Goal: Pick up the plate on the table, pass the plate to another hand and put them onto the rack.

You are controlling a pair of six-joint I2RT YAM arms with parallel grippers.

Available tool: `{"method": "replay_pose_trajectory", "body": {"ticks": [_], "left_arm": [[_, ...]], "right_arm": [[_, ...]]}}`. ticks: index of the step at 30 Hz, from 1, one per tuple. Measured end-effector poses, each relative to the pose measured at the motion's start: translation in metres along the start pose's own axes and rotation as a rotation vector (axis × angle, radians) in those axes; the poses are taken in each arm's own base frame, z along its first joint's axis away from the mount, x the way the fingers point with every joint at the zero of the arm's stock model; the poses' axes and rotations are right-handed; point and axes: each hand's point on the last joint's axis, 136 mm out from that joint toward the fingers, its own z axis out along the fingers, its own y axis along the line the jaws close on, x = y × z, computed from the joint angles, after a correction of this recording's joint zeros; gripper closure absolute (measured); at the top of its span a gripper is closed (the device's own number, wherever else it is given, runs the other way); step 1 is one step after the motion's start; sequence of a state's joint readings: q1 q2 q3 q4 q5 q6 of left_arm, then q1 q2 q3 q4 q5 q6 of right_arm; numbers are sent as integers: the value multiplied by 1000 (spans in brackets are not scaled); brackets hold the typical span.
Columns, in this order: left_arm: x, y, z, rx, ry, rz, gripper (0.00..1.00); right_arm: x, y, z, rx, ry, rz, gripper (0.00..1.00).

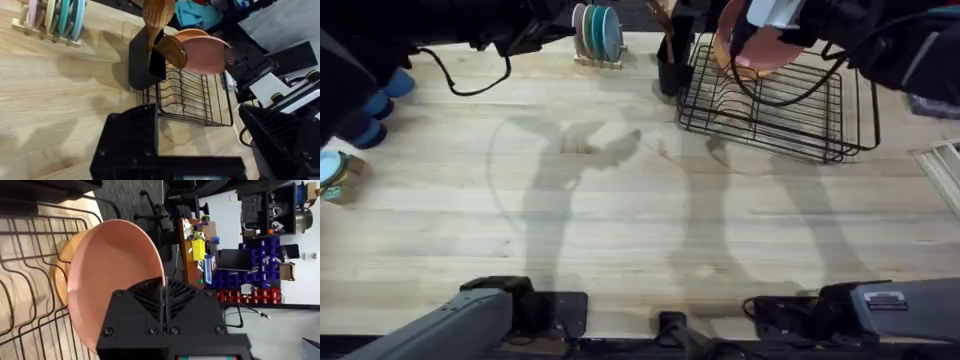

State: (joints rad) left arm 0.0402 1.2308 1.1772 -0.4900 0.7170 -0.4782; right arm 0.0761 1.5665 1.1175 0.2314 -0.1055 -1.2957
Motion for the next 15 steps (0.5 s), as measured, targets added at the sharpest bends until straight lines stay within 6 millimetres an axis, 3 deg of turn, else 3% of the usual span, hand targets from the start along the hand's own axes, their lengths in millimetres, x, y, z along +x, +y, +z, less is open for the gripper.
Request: {"method": "replay_pose_trajectory", "body": {"ticks": [15], "left_arm": [[0, 0, 0, -3, -1, -1, 6]], "right_arm": [[4, 15, 5, -48, 6, 0, 970]]}}
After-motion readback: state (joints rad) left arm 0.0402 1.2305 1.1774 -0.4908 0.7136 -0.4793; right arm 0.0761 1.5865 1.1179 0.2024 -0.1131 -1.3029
